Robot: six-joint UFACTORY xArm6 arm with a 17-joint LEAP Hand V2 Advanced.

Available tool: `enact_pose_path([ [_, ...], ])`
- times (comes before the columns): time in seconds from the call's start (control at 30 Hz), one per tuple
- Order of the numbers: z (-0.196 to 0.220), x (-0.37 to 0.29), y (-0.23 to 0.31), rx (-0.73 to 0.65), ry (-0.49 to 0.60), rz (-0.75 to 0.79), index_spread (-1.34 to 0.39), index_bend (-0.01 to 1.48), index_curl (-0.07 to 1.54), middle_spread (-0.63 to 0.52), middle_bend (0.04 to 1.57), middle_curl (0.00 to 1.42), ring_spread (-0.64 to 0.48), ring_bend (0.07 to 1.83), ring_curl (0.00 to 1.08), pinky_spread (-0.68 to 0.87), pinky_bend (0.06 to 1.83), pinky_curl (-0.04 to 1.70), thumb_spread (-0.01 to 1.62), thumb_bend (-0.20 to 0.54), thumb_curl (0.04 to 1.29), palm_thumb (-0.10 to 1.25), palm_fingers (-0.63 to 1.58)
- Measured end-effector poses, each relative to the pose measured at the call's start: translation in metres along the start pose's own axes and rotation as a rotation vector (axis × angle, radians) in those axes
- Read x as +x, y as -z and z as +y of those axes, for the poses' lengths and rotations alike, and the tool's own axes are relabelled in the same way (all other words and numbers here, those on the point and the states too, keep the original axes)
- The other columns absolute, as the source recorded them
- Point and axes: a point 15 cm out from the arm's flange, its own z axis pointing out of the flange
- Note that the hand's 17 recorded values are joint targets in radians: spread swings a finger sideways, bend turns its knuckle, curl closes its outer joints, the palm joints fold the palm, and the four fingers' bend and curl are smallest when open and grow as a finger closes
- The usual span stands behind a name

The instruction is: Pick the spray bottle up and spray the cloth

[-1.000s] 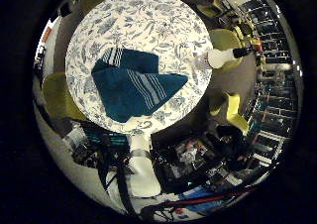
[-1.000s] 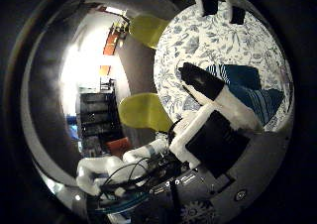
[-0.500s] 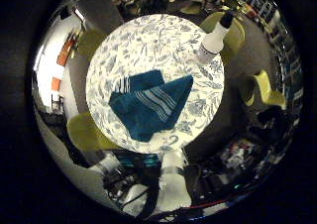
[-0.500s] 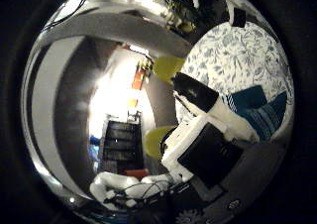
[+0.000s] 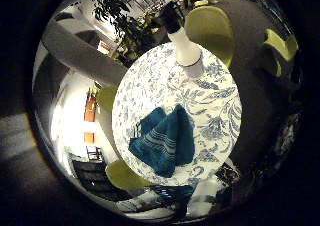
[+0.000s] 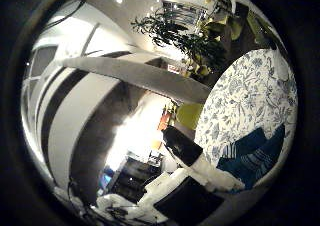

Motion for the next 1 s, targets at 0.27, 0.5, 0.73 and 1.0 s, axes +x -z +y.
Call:
enact_pose_path([
  [0.27,-0.008,0.051,0.030,0.102,-0.047,-0.110,-0.17,0.16,0.30,0.19,0.29,0.34,0.22,0.51,0.22,0.37,0.67,0.17,1.11,-0.022,0.34,0.55,0.04],
  [0.5,-0.012,0.088,0.053,0.167,-0.089,-0.166,-0.18,0.15,0.29,0.19,0.25,0.33,0.22,0.45,0.23,0.35,0.61,0.20,1.11,-0.022,0.34,0.55,0.03],
  [0.73,-0.028,0.127,0.064,0.179,-0.131,-0.183,-0.18,0.16,0.28,0.20,0.24,0.33,0.22,0.42,0.24,0.36,0.56,0.23,1.10,-0.023,0.33,0.54,0.03],
  [1.0,-0.042,0.165,0.047,0.196,-0.178,-0.170,-0.16,0.15,0.27,0.20,0.22,0.33,0.22,0.40,0.24,0.36,0.52,0.25,1.10,-0.022,0.33,0.55,0.04],
])
